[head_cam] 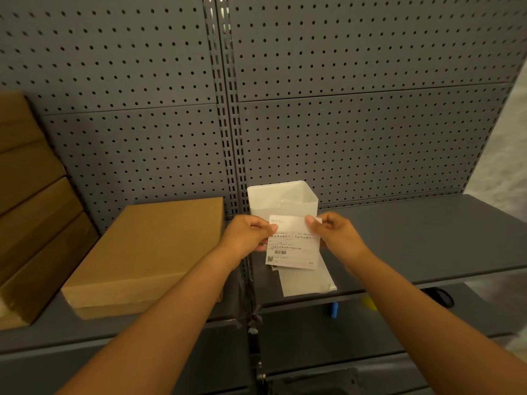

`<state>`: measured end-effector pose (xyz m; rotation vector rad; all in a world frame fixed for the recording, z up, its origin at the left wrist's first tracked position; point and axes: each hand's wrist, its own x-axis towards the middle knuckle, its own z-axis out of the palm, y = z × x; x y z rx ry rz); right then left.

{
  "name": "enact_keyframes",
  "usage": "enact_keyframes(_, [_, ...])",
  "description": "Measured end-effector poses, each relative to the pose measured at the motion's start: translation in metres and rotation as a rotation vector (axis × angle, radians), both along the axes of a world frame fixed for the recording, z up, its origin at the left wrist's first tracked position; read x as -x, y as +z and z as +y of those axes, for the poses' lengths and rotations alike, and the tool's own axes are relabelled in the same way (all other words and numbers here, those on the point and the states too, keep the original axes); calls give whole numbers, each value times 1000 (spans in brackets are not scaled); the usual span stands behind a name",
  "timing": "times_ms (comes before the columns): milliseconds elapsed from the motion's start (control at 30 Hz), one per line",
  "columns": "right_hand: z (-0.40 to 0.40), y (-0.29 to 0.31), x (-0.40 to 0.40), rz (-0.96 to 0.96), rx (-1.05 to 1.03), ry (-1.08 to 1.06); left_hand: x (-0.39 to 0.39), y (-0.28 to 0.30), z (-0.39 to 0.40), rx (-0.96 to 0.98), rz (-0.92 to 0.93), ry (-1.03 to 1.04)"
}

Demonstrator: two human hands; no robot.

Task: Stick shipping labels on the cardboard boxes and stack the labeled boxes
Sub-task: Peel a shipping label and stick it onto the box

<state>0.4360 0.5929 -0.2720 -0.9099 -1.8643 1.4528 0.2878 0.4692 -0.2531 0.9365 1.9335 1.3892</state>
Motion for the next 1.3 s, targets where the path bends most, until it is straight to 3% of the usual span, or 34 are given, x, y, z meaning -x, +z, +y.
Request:
enact_keyframes(267, [-4, 5, 8, -62, -361, 9, -5, -1, 2, 57, -15, -43])
enact_keyframes(500, [-1, 12, 13, -180, -360, 67, -2, 0, 1, 32, -5, -21])
enact_keyframes(900, [3, 15, 15, -224, -414, 113, 9, 16, 2, 56, 104, -84])
enact_keyframes(1067, [-1, 12, 16, -287, -650, 6, 9, 17, 3, 76, 87, -95])
enact_keyframes(1133, [-5, 12, 16, -218, -755, -53, 9, 16, 4, 82, 70, -94])
enact_keyframes(1300, [-16, 10, 19, -191, -805, 89, 9, 15, 3, 121, 14, -143])
